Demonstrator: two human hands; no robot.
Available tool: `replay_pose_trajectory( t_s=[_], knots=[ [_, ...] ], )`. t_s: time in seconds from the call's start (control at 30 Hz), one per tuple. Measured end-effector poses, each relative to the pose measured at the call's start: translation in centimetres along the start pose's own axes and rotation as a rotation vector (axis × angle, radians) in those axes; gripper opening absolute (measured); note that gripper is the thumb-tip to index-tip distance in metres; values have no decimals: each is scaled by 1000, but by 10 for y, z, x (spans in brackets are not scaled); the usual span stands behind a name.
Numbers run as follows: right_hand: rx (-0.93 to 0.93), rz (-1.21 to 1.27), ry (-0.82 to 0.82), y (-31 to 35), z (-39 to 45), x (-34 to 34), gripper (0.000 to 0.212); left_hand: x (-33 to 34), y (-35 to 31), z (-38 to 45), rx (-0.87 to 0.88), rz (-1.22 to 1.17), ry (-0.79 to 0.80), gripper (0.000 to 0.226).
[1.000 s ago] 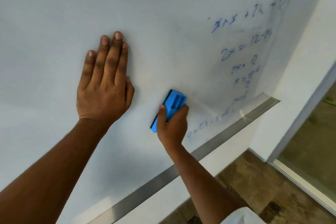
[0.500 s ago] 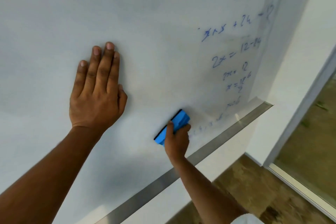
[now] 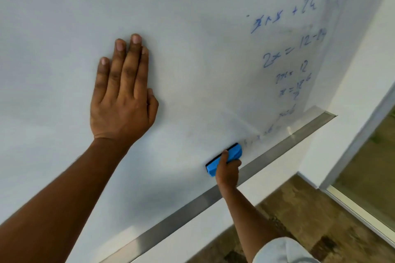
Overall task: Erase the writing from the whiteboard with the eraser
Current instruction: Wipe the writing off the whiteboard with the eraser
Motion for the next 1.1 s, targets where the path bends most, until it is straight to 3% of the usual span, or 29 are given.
replay_pose_trajectory(
  t_s=[0.07,0.13,0.33,0.4,0.57,0.73,0.87,0.93,1.1],
  knots=[
    [119,137,32,-8,-1,2,62,-2,0,1,-2,3,3,70],
    [111,155,30,7,-20,7,60,-3,0,1,-7,-3,5,71],
    [-727,-207,51,93,-156,59,71,-1,1,0,-1,2,-2,73],
    [-791,-227,35,90,-155,57,73,-1,0,-1,0,4,-5,73],
    [-196,51,71,12,-63,36,68,0,-3,-1,11,14,-19,72],
    [132,332,69,-37,-16,37,56,4,-2,-2,13,20,-3,72],
    [448,435,223,-49,-20,35,52,2,-1,-3,5,9,13,72],
    [462,409,288,-37,-33,38,49,0,1,-3,-3,-11,17,72],
    [157,364,512,3,-106,83,45,1,3,-2,1,-35,1,72]
  ],
)
Point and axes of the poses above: each hand's wrist, its own z-axis towards the middle knuckle, its own x-axis out of the palm, y = z × x, the point moved 10 cm from there along z, towards the middle knuckle, and after that the axes turned 1 degree about z, right-handed, at the moved point
